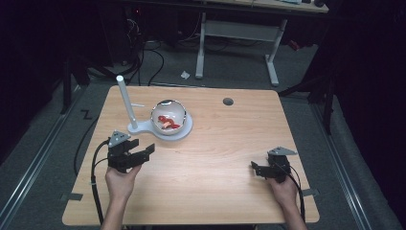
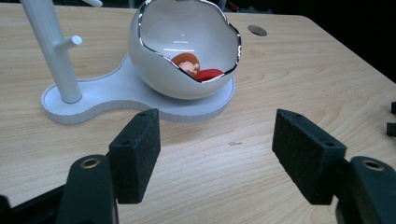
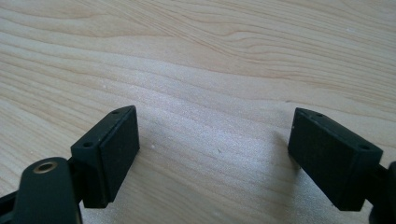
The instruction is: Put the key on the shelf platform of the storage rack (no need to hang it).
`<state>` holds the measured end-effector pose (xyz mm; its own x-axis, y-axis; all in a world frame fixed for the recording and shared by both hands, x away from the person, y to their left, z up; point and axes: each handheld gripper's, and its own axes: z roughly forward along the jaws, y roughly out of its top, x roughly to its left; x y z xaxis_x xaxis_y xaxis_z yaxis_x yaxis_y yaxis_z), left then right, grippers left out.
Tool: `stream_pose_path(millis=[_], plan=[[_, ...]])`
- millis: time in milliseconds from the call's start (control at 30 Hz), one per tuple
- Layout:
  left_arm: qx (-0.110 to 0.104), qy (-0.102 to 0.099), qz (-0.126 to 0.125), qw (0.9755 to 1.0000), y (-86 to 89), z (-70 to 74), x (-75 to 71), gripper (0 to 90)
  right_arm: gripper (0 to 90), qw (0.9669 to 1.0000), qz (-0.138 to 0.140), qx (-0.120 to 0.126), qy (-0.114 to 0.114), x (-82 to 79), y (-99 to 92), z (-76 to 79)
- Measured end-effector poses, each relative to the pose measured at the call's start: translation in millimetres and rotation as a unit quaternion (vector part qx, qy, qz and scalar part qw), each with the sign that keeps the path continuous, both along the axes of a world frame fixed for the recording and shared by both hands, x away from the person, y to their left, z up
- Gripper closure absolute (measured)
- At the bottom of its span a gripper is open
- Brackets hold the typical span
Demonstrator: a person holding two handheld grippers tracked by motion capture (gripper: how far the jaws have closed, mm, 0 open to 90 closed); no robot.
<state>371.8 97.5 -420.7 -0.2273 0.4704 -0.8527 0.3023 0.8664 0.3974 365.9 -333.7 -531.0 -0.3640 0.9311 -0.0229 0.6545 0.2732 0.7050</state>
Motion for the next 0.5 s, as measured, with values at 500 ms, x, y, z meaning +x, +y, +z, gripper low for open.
stream_pose_path(millis=[500], plan=[[-0.005,0.012,-0.012,0.9998,-6.4,-10.3,-1.2,33.0,16.3,1.0000,0.000,0.000,0.000,-0.6,0.2,0.1]])
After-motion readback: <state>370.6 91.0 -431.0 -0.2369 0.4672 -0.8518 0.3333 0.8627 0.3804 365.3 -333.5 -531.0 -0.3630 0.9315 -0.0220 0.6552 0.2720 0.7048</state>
